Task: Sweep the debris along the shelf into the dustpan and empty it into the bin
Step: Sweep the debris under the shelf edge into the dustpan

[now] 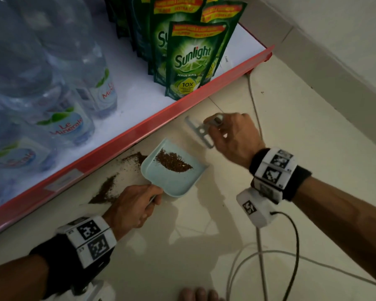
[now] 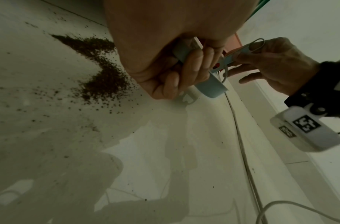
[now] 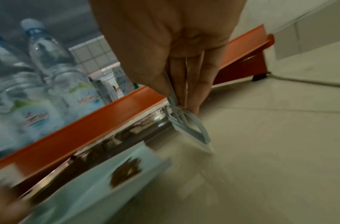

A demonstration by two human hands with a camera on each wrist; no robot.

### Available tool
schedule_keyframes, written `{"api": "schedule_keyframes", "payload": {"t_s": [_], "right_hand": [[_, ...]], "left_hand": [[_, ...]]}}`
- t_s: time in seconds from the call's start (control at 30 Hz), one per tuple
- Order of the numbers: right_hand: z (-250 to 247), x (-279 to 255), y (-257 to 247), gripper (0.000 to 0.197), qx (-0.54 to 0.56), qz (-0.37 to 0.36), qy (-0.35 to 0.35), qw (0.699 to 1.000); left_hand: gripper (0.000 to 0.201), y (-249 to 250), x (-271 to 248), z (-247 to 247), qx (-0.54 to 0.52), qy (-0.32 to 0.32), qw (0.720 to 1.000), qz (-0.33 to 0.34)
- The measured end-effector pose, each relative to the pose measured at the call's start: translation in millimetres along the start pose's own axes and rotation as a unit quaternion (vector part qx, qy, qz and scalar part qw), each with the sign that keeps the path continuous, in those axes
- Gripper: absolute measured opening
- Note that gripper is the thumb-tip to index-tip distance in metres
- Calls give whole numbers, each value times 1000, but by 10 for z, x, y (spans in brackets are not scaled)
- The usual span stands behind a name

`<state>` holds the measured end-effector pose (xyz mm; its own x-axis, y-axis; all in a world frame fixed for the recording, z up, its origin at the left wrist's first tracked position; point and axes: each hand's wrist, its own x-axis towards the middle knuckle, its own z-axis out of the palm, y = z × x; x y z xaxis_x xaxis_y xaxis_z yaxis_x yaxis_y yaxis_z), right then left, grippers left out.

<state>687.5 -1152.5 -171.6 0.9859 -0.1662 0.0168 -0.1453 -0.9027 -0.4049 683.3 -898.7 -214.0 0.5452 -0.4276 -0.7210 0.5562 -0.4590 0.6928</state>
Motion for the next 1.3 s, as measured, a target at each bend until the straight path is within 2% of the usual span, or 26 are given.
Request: {"api": "schedule_keyframes", "payload": {"t_s": [0.13, 0.2, 0.23, 0.3, 0.43, 0.53, 0.6, 0.67, 0.77, 0.83, 0.9, 1.0, 1.2, 1.3], "right_hand": [[-174, 379, 333, 29, -130, 91, 78, 984], [-170, 476, 436, 30, -183, 131, 72, 972], [-125, 464, 423, 30, -188, 128, 52, 972], [12, 340, 292, 31, -176, 74, 2, 982], [232, -47, -119, 30, -104, -85, -100, 986], [187, -103, -250, 26, -96, -131, -73, 984], [106, 21, -176, 28, -105, -98, -29, 989], [11, 175, -66, 29, -163, -30, -7, 986], [18, 248, -25, 30, -213, 37, -15, 976], [93, 151, -114, 30, -159, 24, -52, 986], [132, -8, -220, 26, -45, -11, -86, 995], [55, -58, -239, 24, 34, -34, -78, 996], [-175, 456, 432, 32, -90, 53, 30, 994], [-177, 768, 834, 35, -150, 100, 49, 982]], "left_hand": [[29, -11, -55, -43, -4, 5, 1000, 1], [29, -13, -79, -64, -6, 8, 1000, 1], [30, -13, -91, -73, -8, 10, 1000, 1], [32, -12, -115, -89, -12, 16, 1000, -2], [32, -33, -168, -114, -9, 25, 1000, -10], [30, -68, -235, -108, 1, 17, 1000, -12], [28, -97, -282, -98, 6, 14, 1000, -16], [27, -120, -305, -85, 11, 11, 1000, -21], [28, -122, -308, -76, 16, 8, 999, -27], [27, -94, -289, -69, 14, 6, 1000, -27], [26, -63, -253, -60, 8, 12, 999, -30], [25, -19, -169, -6, 4, 16, 999, -39], [26, 220, 107, 183, -3, -1, 1000, -8], [27, 390, 310, 246, -14, 8, 1000, 17]]}}
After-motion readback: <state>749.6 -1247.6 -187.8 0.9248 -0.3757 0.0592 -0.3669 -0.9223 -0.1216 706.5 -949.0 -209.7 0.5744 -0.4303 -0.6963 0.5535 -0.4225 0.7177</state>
